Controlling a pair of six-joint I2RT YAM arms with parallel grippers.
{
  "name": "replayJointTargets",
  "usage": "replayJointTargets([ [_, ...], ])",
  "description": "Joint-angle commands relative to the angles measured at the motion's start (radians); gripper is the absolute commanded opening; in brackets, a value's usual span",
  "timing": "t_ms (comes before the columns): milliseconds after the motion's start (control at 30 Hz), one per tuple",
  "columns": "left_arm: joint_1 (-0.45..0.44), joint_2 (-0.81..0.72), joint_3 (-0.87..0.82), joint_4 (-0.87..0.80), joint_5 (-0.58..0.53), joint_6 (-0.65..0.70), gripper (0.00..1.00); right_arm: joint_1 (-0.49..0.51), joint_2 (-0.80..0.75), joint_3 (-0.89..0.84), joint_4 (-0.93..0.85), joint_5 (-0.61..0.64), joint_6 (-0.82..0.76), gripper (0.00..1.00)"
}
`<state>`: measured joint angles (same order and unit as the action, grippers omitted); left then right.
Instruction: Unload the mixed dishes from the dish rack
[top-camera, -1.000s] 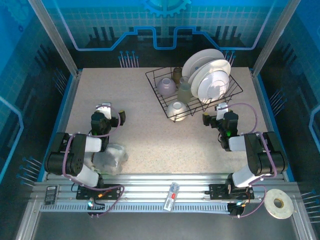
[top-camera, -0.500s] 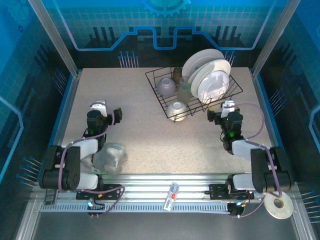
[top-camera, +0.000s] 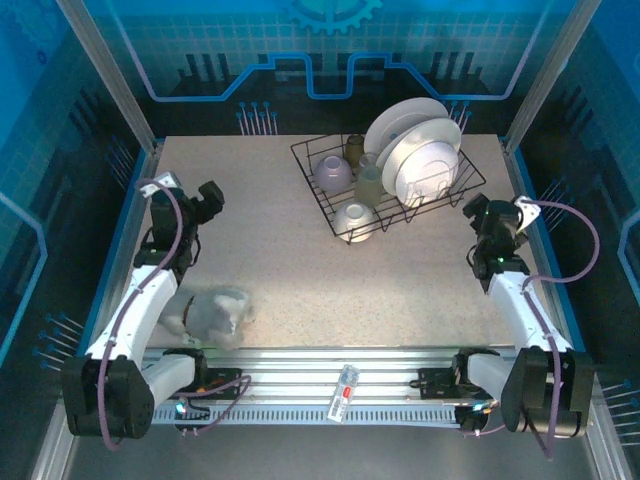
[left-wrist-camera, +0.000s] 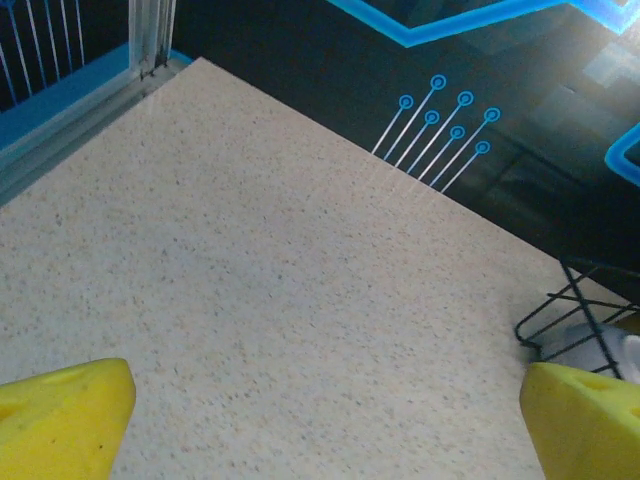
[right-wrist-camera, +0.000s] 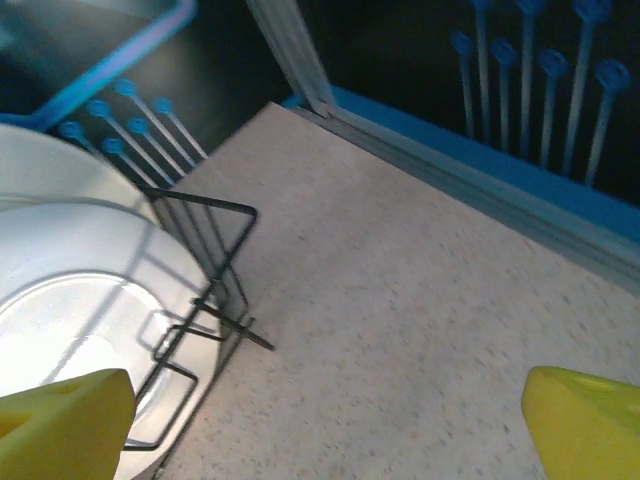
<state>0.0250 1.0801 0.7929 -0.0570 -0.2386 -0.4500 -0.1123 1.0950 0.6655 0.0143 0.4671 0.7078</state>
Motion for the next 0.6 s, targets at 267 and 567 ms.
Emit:
replayJointTargets([
  [267, -0.047, -0.01, 0.197, -0.411, 0.248, -0.026, 0.99, 0.219, 0.193, 0.39, -0.679, 0.049, 0.486, 1.0],
  [567, -0.174, -0.014, 0.227, -0.503, 0.271, 0.042, 0.99, 0.404, 0.496, 0.691, -0.879, 0.058, 0.656, 0.92],
])
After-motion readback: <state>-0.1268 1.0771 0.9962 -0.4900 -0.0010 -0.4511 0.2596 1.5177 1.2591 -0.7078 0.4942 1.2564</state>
